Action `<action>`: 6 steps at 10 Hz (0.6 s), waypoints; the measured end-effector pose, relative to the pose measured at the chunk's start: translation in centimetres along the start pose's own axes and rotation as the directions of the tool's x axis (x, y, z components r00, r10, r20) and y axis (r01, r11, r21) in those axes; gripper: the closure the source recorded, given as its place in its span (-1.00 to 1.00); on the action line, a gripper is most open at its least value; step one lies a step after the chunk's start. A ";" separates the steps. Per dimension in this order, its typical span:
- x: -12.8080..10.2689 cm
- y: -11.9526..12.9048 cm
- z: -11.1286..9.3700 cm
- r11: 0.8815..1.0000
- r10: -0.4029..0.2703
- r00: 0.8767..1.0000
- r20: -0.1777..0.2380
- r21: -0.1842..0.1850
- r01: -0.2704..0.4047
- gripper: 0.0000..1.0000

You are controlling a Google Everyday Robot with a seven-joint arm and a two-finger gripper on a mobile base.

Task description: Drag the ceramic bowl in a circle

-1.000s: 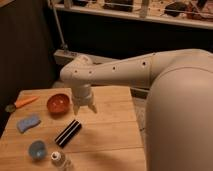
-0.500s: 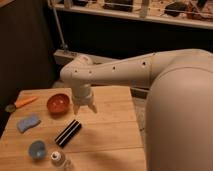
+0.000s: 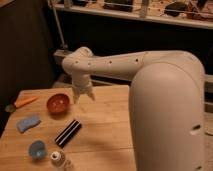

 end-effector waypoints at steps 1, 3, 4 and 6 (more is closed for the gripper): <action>-1.7 0.9 -0.1 1.000 -0.031 1.000 0.006 -0.001 0.031 -0.30; -4.6 2.7 0.0 0.997 -0.077 0.997 0.011 0.005 0.077 -0.30; -6.2 4.4 0.3 0.994 -0.106 0.994 0.009 0.013 0.106 -0.30; -8.0 6.3 1.6 0.991 -0.132 0.991 0.000 0.033 0.132 -0.30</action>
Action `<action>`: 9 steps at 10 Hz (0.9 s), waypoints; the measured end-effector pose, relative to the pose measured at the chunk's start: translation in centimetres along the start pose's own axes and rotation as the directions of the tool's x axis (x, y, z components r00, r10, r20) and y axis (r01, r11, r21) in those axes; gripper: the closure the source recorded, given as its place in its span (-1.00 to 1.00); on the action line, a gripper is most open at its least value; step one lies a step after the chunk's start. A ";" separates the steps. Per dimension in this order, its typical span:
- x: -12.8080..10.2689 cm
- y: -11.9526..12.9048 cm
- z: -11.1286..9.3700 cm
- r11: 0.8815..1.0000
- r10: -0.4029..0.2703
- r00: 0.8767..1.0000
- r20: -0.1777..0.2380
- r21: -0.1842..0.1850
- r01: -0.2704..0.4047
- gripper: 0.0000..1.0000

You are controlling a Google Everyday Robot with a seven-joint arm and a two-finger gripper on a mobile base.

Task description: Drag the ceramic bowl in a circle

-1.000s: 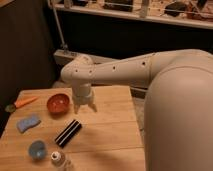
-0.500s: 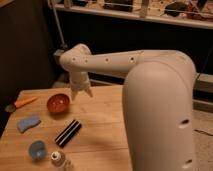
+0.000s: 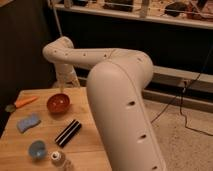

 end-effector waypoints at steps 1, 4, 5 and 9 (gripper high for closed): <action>-1.3 1.6 3.4 1.000 -0.011 0.999 -0.050 -0.021 0.010 -0.30; -1.0 1.8 6.7 0.997 -0.027 0.995 -0.101 -0.081 0.019 -0.30; -0.8 1.7 7.5 0.995 -0.036 0.994 -0.106 -0.092 0.026 -0.30; -0.1 0.3 10.2 0.991 -0.058 0.992 -0.109 -0.125 0.045 -0.30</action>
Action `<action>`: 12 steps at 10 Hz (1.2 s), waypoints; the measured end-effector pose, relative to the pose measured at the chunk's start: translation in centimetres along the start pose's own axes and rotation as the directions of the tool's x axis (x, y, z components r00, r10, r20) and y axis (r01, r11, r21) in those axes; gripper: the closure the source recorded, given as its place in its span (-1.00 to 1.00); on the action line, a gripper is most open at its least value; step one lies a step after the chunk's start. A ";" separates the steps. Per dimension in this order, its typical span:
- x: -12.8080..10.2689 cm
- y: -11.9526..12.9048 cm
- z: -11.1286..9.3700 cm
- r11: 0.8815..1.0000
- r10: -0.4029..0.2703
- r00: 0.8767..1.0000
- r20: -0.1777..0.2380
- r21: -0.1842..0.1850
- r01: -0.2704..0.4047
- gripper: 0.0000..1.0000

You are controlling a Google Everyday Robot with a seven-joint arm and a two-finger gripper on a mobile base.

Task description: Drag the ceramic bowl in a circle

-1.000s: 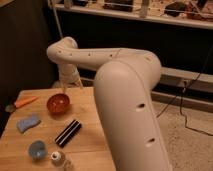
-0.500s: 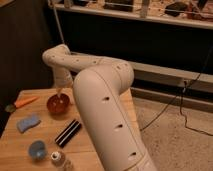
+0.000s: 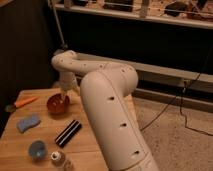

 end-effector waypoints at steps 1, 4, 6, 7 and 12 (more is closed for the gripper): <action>0.2 0.2 0.6 1.000 -0.010 1.000 -0.005 -0.008 0.010 -0.30; 0.7 0.4 1.6 0.999 -0.039 0.999 -0.018 -0.028 0.038 -0.30; 0.9 0.8 2.4 0.998 -0.058 0.998 -0.030 -0.034 0.057 -0.18; 0.9 0.8 2.6 0.997 -0.065 0.997 -0.028 -0.033 0.064 0.05; 0.1 -0.2 1.6 0.997 -0.072 0.997 -0.003 0.008 0.072 0.97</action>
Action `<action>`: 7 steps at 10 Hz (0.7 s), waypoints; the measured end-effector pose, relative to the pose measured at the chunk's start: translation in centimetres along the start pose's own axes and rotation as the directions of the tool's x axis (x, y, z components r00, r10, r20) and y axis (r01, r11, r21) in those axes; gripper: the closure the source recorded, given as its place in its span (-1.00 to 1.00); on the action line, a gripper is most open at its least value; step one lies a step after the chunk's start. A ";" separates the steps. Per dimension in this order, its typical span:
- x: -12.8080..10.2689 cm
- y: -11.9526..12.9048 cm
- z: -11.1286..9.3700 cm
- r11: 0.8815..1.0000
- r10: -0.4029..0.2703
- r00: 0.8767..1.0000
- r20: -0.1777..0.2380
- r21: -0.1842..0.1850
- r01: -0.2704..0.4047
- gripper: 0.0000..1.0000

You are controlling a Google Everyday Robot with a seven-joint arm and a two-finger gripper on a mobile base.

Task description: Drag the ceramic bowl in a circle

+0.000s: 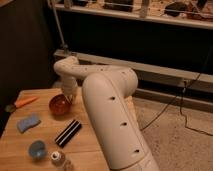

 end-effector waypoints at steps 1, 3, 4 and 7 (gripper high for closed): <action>-0.2 -0.1 -0.2 1.000 0.001 1.000 0.000 0.009 -0.001 1.00; -0.8 -0.9 -0.1 0.999 0.007 1.000 -0.001 0.033 -0.007 1.00; -1.3 -1.4 -0.1 0.999 0.008 1.000 -0.003 0.045 -0.008 1.00; -2.5 -2.8 -0.2 0.998 0.024 1.000 -0.005 0.065 -0.024 1.00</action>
